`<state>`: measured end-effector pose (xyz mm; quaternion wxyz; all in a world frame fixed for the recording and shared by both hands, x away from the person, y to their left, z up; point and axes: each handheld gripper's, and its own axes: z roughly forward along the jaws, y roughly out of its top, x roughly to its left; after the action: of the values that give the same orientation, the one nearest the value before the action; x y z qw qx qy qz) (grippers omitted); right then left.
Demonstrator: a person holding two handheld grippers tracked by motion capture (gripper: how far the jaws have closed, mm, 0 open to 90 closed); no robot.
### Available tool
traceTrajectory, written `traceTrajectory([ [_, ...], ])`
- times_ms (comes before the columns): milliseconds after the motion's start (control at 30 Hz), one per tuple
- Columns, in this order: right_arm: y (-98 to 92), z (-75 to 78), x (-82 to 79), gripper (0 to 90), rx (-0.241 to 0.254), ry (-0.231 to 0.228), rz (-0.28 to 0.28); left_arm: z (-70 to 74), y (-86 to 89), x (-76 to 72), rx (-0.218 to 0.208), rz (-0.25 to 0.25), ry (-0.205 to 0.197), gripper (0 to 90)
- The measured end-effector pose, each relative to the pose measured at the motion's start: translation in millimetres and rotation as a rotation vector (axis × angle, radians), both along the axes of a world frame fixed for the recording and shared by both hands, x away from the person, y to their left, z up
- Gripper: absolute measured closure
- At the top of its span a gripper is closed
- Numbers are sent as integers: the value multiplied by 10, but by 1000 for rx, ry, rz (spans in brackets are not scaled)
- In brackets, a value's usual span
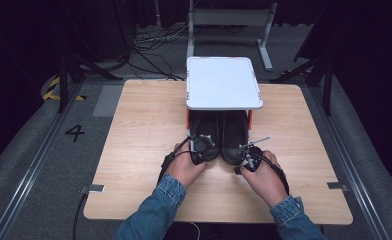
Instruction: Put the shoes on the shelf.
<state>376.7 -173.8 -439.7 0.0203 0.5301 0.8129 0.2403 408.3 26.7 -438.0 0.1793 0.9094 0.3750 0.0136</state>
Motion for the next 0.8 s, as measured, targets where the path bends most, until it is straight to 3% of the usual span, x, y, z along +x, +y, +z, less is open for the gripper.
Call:
traceTrajectory([
  [100,70,42,-36,900,37,6,27,46,0,-43,-8,-1,5,817],
  [233,58,27,62,900,-8,-31,3,32,-30,-27,-7,-3,0,813],
  [333,39,18,120,900,3,-31,-7,27,-46,0,-10,9,-2,828],
  [367,34,19,148,900,-12,-50,-16,27,-55,14,-9,14,-9,828],
  [433,15,24,264,900,-9,-66,-29,32,-64,83,-2,38,-51,843],
  [500,18,23,288,900,3,-58,-31,23,-61,126,-11,51,-58,846],
  [667,74,16,399,900,-5,-52,-10,-15,-75,277,7,73,-24,867],
  [800,66,19,444,900,-16,-80,-16,6,-76,339,-18,83,-32,875],
])
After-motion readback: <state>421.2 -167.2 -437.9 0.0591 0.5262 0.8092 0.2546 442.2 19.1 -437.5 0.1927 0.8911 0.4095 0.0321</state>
